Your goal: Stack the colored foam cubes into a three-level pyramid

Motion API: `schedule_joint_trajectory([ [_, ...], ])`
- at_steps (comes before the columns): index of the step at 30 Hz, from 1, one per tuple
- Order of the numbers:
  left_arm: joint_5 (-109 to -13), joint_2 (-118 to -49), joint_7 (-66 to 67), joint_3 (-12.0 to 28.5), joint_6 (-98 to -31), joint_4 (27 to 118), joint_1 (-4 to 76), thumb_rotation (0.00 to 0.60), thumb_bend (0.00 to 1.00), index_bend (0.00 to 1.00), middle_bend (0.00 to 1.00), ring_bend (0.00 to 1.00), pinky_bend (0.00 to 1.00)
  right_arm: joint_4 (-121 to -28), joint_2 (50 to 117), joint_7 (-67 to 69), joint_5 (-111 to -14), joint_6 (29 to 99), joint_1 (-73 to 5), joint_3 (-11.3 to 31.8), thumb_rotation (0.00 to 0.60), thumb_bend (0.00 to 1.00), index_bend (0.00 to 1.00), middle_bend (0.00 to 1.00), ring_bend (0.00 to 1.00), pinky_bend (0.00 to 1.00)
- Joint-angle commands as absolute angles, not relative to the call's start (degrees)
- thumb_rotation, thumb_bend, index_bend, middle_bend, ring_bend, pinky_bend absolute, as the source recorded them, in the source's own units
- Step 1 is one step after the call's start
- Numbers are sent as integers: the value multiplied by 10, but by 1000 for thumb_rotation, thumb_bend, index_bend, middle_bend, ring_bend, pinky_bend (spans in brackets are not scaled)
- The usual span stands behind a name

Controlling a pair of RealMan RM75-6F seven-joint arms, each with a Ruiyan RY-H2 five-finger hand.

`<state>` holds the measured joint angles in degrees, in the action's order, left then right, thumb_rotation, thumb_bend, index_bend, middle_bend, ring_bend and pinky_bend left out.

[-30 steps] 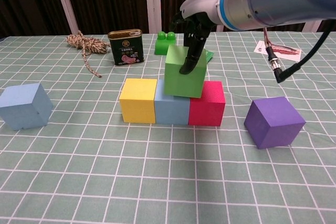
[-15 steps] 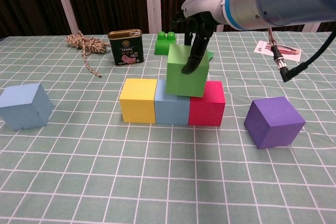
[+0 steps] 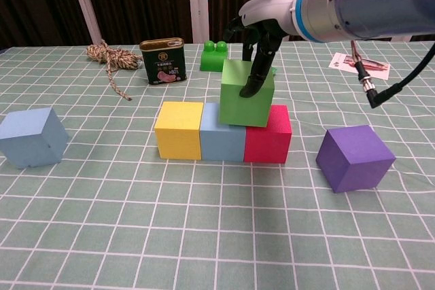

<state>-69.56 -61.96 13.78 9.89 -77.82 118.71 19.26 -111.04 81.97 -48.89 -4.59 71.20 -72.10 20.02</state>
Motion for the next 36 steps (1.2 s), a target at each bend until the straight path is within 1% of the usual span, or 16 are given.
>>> schedule_joint_trajectory([
  [1,-695,-620,138,99,-778,1186,193,600,58,42,92,14,61,-1109,820,-488,-43,710,-720,200,600,253,53,501,309,0],
  [36,-690,-620,142,100,-776,1187,195,600,59,42,92,14,51,-1105,825,-490,-28,711,-723,202,600,253,53,501,309,0],
])
